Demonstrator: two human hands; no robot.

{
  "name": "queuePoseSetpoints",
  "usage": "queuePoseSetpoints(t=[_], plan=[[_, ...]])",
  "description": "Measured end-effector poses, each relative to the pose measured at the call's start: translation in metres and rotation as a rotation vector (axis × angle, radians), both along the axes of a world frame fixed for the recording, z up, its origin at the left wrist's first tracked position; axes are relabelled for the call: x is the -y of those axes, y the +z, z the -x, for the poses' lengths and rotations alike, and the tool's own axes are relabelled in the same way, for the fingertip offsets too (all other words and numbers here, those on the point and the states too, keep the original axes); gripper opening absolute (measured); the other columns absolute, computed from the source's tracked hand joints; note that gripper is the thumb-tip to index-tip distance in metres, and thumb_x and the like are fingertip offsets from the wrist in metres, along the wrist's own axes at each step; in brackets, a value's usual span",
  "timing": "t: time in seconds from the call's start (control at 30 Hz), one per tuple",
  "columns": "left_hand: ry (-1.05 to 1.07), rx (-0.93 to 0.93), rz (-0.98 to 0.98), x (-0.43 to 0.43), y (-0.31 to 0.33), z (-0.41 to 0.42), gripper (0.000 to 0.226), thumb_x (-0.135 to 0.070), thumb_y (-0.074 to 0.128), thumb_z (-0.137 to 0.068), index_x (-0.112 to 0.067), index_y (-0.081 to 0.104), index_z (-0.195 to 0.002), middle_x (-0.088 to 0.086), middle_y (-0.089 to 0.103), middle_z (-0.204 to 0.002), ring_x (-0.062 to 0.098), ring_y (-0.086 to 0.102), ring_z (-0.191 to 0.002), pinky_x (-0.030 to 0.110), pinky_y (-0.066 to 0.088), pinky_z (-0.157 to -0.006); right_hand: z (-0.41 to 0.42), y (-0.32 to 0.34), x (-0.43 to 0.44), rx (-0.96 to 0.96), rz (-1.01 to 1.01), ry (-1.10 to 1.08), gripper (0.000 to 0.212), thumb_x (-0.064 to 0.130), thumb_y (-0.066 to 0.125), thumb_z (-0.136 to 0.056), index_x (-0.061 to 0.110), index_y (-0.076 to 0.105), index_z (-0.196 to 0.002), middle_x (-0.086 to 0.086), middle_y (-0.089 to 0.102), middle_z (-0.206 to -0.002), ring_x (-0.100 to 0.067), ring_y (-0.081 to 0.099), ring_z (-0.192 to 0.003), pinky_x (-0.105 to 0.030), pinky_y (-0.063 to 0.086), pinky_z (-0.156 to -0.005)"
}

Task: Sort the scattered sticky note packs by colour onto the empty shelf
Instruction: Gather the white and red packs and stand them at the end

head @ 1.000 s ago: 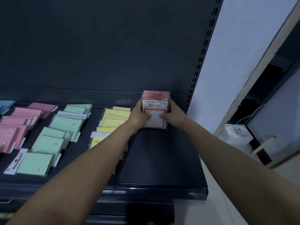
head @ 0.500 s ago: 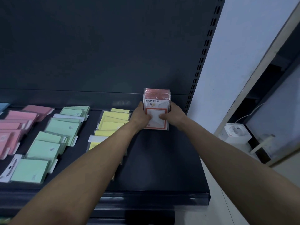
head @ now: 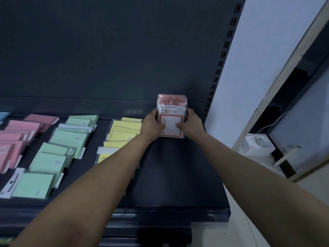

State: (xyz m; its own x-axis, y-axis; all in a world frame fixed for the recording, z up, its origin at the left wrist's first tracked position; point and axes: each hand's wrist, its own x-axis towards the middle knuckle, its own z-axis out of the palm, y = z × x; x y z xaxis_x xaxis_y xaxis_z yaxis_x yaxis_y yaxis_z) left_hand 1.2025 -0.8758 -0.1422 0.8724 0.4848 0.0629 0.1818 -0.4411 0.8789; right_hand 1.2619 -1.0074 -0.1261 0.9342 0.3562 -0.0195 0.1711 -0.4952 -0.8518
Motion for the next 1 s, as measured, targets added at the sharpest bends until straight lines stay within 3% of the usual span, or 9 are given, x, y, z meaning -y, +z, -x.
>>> queuePoseSetpoints(t=[0.2,0.4,0.5,0.7,1.0], plan=[[0.005,-0.082,-0.06,-0.001,-0.007,0.001,0.053,0.008,0.066,-0.073,-0.013,0.054,-0.12,0.005,0.066,-0.113,0.022,0.062,-0.103,0.033,0.052,-0.09,-0.001,-0.006,0.005,-0.046,0.076,0.038,0.066,-0.004,0.069,-0.079,0.009,0.039,-0.137,-0.01,0.057,-0.129,-0.025,0.056,-0.118,-0.034,0.048,-0.094],[0.043,0.022,-0.016,0.001,-0.004,0.003,0.069,0.014,0.062,-0.072,-0.017,0.047,-0.132,0.001,0.063,-0.116,0.016,0.06,-0.104,0.022,0.047,-0.085,-0.002,-0.008,0.0,0.033,0.041,0.007,0.066,-0.005,0.068,-0.079,0.012,0.04,-0.136,-0.01,0.059,-0.129,-0.026,0.057,-0.118,-0.041,0.049,-0.097],[0.039,-0.011,-0.036,0.0,-0.004,0.002,0.06,0.012,0.062,-0.074,-0.013,0.05,-0.127,0.003,0.064,-0.116,0.018,0.06,-0.105,0.02,0.045,-0.083,-0.004,-0.01,0.0,0.009,0.073,0.03,0.063,-0.003,0.068,-0.08,0.01,0.042,-0.135,-0.011,0.058,-0.129,-0.026,0.055,-0.12,-0.04,0.047,-0.1],[0.037,-0.044,-0.03,0.0,-0.003,0.0,0.054,0.006,0.066,-0.075,-0.011,0.051,-0.124,0.006,0.064,-0.117,0.022,0.06,-0.108,0.03,0.048,-0.093,-0.006,-0.008,0.0,-0.03,0.12,0.056,0.064,0.001,0.069,-0.081,0.008,0.039,-0.136,-0.012,0.055,-0.131,-0.026,0.054,-0.12,-0.038,0.046,-0.101],[0.031,-0.068,-0.048,0.0,0.003,0.0,0.049,0.002,0.067,-0.078,-0.008,0.049,-0.123,0.008,0.061,-0.121,0.023,0.058,-0.111,0.028,0.046,-0.09,-0.005,-0.003,-0.003,-0.044,0.134,0.04,0.059,0.005,0.069,-0.082,0.006,0.04,-0.133,-0.012,0.055,-0.131,-0.026,0.054,-0.119,-0.037,0.046,-0.1]])
